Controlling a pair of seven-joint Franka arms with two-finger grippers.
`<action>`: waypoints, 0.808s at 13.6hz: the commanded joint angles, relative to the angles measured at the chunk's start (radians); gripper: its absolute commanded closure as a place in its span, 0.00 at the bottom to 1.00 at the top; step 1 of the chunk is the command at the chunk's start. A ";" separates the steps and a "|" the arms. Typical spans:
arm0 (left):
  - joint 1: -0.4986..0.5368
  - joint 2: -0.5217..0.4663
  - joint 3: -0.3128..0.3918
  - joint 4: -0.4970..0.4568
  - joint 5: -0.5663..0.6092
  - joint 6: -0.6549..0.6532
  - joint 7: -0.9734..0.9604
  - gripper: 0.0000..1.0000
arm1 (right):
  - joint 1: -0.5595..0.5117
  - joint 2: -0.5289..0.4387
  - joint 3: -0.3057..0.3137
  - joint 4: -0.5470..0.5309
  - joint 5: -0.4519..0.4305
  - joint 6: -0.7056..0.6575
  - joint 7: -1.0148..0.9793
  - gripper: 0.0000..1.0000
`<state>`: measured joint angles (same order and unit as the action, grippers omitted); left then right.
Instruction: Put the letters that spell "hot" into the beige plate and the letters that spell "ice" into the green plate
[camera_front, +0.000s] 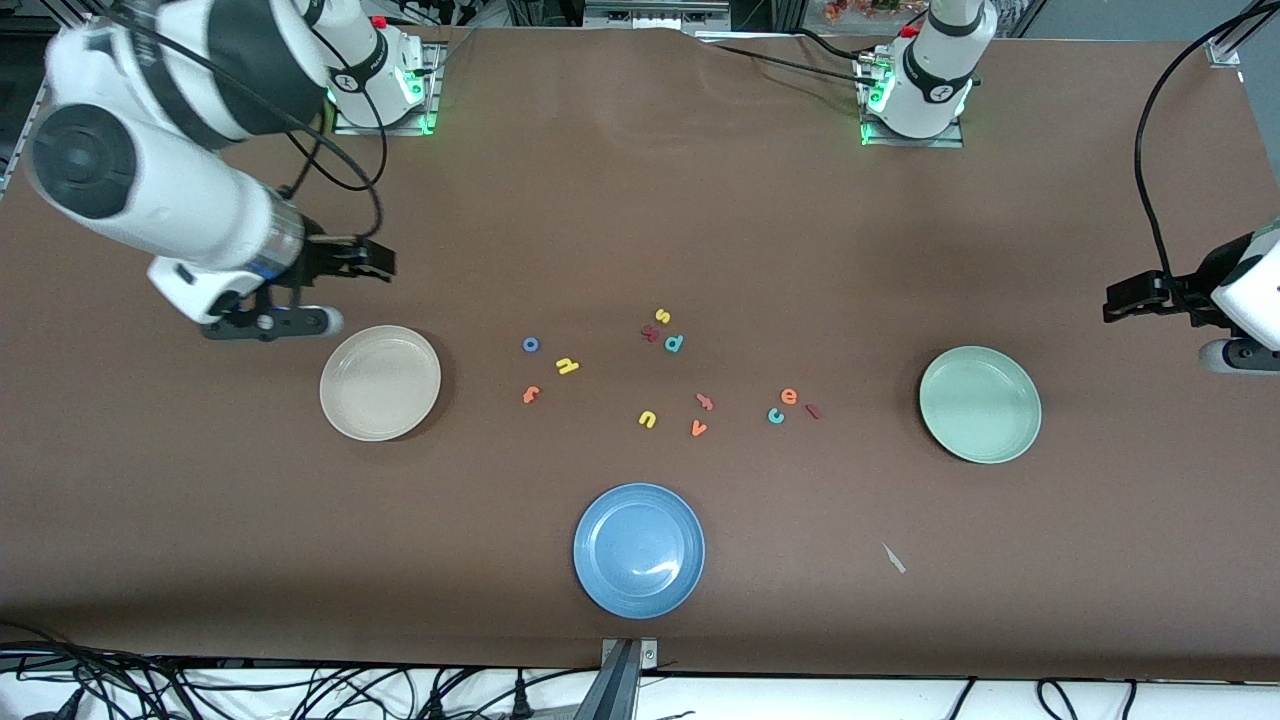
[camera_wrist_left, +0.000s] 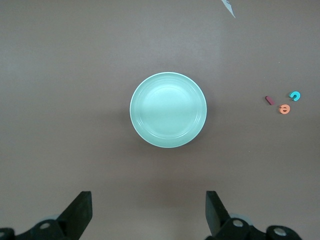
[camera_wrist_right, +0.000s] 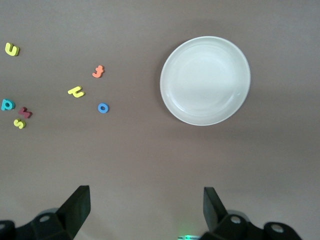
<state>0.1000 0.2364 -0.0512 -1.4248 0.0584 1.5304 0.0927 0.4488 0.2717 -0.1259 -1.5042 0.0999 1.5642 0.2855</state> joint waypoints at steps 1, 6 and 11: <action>0.006 -0.008 0.001 -0.008 -0.037 -0.004 0.024 0.01 | 0.048 0.027 -0.008 0.013 0.012 0.026 0.060 0.00; 0.004 -0.008 0.001 -0.008 -0.037 -0.004 0.024 0.01 | 0.120 0.061 0.027 -0.061 0.021 0.175 0.124 0.00; 0.004 -0.008 0.001 -0.008 -0.037 -0.004 0.024 0.01 | 0.105 -0.063 0.124 -0.445 0.015 0.509 0.123 0.00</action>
<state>0.0998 0.2364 -0.0518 -1.4250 0.0584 1.5304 0.0927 0.5675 0.3063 -0.0362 -1.7626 0.1084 1.9558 0.3994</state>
